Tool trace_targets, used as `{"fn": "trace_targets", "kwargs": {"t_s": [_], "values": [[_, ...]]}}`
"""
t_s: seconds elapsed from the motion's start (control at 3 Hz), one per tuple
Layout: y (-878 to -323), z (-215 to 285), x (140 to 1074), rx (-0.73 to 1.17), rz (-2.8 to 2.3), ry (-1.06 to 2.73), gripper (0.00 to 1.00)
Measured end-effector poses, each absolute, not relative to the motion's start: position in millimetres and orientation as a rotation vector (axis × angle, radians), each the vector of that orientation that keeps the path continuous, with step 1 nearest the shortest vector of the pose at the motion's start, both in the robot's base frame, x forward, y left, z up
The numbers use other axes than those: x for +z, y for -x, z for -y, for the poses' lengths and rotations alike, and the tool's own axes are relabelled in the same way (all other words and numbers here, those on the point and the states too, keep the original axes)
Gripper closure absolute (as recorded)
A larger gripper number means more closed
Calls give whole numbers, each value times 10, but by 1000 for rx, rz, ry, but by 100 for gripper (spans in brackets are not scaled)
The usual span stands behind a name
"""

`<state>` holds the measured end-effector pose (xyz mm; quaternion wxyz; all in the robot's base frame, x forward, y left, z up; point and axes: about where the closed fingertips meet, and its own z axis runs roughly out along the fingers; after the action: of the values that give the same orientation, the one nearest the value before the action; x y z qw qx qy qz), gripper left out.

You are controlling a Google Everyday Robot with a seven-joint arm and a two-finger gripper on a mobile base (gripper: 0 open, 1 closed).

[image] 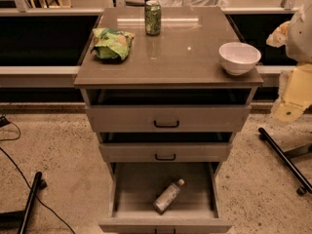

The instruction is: Pick blue plastic bottle from bottom drawer and place on counter

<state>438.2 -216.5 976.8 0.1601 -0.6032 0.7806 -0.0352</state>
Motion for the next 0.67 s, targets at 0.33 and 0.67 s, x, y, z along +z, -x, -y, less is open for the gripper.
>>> {"fn": "trace_targets", "kwargs": {"t_s": [0.33,0.67], "values": [[-4382,2165,9769,-101,-2230,1723,0],[-4381,2176,9784,-124,-2242,1710,0]]}}
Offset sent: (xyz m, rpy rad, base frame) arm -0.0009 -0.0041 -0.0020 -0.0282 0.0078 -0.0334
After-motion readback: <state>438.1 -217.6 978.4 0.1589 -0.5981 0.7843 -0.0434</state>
